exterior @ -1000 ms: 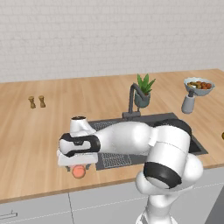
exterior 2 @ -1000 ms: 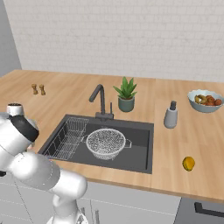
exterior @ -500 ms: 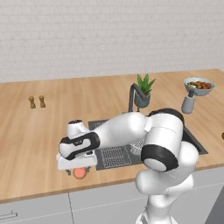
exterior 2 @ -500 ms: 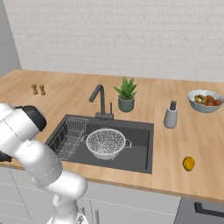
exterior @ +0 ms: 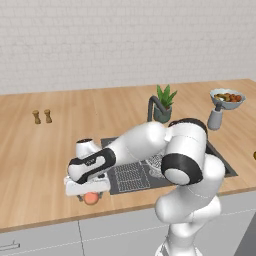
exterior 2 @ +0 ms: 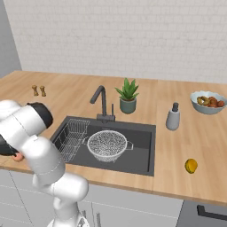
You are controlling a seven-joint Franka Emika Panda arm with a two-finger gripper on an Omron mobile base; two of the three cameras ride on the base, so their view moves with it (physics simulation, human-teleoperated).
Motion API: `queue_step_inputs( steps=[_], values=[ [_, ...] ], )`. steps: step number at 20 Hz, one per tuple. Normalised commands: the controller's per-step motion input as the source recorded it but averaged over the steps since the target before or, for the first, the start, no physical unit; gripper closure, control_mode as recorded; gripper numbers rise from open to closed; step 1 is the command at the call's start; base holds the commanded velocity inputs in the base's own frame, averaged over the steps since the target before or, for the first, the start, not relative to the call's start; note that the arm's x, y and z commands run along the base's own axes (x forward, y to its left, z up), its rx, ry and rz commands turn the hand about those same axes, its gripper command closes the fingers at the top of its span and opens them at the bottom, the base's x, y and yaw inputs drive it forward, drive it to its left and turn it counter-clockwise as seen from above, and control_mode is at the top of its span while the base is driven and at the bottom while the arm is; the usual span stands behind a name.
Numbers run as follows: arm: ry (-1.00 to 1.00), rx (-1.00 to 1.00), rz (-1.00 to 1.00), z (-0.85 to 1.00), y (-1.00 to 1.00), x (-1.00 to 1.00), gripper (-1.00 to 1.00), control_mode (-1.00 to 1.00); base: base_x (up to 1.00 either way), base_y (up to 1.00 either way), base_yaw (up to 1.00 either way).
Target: Put the colander in the sink, put the peach, mango in the colander, and turn on the sink faucet and pour water over the colander.
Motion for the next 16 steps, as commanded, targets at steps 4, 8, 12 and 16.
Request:
queue_step_inputs(
  steps=[4,8,12,16],
  values=[
    [-0.05,0.0,-0.09,-0.14,-0.19,-0.51,1.0,-1.0,0.0,0.0,0.0],
    [-0.19,0.06,-0.22,0.25,-0.56,-0.49,1.0,-1.0,0.0,0.0,0.0],
    [-0.29,0.12,-0.3,0.92,-0.78,-0.44,1.0,-1.0,0.0,0.0,0.0],
    [-0.33,0.11,-0.29,1.0,-0.8,-0.31,1.0,-1.0,0.0,0.0,0.0]
  ],
)
